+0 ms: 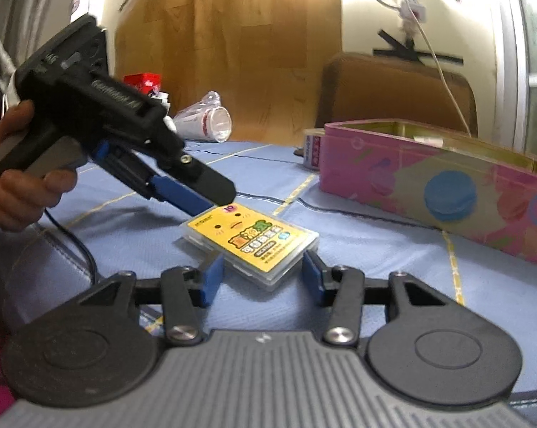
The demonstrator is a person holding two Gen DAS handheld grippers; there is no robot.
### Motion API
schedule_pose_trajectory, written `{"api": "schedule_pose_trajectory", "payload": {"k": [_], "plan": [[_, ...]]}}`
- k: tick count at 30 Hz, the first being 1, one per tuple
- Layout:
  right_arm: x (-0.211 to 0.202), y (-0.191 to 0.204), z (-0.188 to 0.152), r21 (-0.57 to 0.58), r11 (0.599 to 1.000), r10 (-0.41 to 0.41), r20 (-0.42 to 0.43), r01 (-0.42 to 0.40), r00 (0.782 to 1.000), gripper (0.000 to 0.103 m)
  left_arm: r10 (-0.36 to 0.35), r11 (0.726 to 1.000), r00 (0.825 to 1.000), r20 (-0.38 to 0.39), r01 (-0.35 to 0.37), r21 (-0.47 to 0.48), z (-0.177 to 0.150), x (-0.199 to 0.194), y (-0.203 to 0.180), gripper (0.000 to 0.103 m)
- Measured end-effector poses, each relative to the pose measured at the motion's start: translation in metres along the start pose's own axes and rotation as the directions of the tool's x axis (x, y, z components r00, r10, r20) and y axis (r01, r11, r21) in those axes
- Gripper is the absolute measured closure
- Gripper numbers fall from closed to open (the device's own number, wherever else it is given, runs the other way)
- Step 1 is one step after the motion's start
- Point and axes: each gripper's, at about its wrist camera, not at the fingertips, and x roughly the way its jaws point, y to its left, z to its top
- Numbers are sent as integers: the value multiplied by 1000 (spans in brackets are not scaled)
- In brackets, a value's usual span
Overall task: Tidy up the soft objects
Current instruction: 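Lift the yellow card pack with the left tool and carry it over the tin, then lower the card pack into the pink tin and open the left tool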
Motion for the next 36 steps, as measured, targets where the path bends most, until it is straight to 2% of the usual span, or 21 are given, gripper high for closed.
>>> {"api": "schedule_pose_trajectory", "payload": {"k": [6, 11, 17, 24, 31, 36], "plan": [[-4, -4, 1, 40, 999, -17, 34, 16, 999, 55, 6, 999, 999, 35, -7, 38, 12, -1, -18, 51], [-11, -15, 15, 64, 997, -49, 95, 43, 994, 55, 1, 997, 999, 41, -4, 78, 36, 5, -38, 51], [-20, -34, 43, 51, 992, -126, 192, 118, 973, 55, -20, 989, 997, 69, 10, 146, 71, 18, -69, 51], [-17, -73, 67, 46, 978, -207, 258, 203, 944, 55, -52, 983, 994, 97, 34, 179, 115, 45, -96, 51], [-6, -111, 77, 74, 963, -269, 261, 258, 927, 54, -52, 981, 995, 81, 36, 188, 150, 82, -109, 51], [8, -137, 79, 133, 955, -290, 235, 265, 928, 53, -24, 983, 998, 54, 14, 181, 166, 115, -108, 51]]}}
